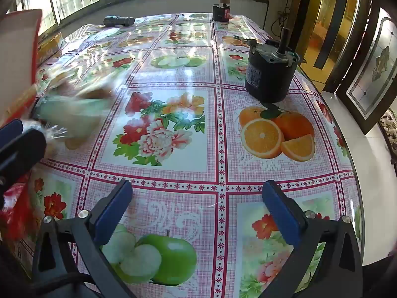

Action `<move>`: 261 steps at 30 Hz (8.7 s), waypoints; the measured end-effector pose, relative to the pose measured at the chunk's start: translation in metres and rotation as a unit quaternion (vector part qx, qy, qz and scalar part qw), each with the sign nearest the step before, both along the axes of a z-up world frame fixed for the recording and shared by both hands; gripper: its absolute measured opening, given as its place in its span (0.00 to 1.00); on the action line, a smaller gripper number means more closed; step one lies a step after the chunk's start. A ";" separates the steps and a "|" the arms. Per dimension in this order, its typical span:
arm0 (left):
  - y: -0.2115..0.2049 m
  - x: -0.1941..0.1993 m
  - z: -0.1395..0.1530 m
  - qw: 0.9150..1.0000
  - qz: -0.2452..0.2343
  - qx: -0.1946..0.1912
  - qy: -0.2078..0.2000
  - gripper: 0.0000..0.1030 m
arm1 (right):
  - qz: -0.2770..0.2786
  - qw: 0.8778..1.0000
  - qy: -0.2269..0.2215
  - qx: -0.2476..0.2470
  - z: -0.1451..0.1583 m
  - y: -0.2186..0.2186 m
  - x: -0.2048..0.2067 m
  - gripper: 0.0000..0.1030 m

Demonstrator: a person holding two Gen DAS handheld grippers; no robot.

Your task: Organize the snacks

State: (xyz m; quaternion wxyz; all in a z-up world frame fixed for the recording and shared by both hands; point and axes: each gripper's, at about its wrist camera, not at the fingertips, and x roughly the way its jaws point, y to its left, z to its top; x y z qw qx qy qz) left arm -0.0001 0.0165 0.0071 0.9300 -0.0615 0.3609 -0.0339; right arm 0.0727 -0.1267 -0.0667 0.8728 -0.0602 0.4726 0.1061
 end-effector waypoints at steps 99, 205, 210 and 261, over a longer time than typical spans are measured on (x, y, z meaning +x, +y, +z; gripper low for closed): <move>0.111 -0.123 0.000 0.991 0.120 -0.028 0.060 0.77 | 0.031 0.991 -0.065 0.115 0.051 0.034 -0.145 0.90; 0.267 -0.187 0.051 0.972 0.234 -0.013 0.015 0.12 | 0.323 0.922 -0.005 0.211 0.090 0.214 -0.160 0.74; 0.273 -0.189 0.051 0.970 0.242 -0.010 0.015 0.12 | 0.338 0.916 -0.002 0.215 0.088 0.232 -0.162 0.74; 0.298 -0.185 0.041 0.948 0.318 -0.020 0.022 0.61 | 0.356 0.910 0.001 0.214 0.071 0.271 -0.149 0.85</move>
